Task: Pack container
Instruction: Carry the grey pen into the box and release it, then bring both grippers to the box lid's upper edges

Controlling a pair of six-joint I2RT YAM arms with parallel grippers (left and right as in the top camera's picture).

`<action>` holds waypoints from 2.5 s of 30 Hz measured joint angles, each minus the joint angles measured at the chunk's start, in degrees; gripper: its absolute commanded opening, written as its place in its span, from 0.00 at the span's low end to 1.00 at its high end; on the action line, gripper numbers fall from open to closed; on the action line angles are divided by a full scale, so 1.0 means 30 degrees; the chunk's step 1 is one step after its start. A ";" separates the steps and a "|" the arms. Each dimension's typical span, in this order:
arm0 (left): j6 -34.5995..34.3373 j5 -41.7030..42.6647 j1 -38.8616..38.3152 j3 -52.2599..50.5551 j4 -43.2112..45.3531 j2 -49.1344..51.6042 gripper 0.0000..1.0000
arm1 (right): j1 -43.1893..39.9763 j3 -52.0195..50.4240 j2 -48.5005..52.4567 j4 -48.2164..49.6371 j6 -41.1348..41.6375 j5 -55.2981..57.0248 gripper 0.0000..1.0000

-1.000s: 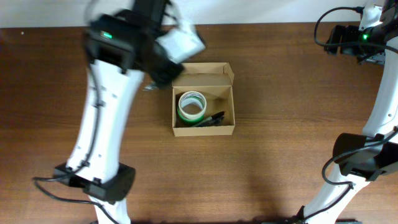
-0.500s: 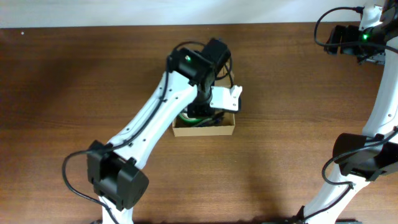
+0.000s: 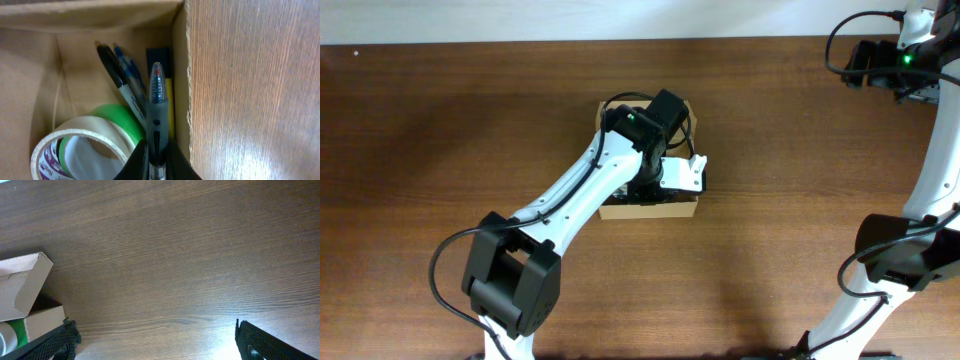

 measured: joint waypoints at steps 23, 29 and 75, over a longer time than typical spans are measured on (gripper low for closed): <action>-0.3796 -0.0648 0.0000 0.2339 -0.2630 0.0007 0.99 | 0.0000 0.0000 0.0000 0.0000 0.0000 0.0000 0.99; -0.5275 -0.1931 0.0000 0.6295 -0.5115 -0.0095 0.99 | 0.0000 0.0000 0.0000 0.0000 0.0000 -0.0022 0.99; -1.4579 1.2313 1.3457 0.9275 -0.2914 0.9602 0.02 | 0.3563 -1.3923 0.2594 0.8867 0.2018 -0.9020 0.04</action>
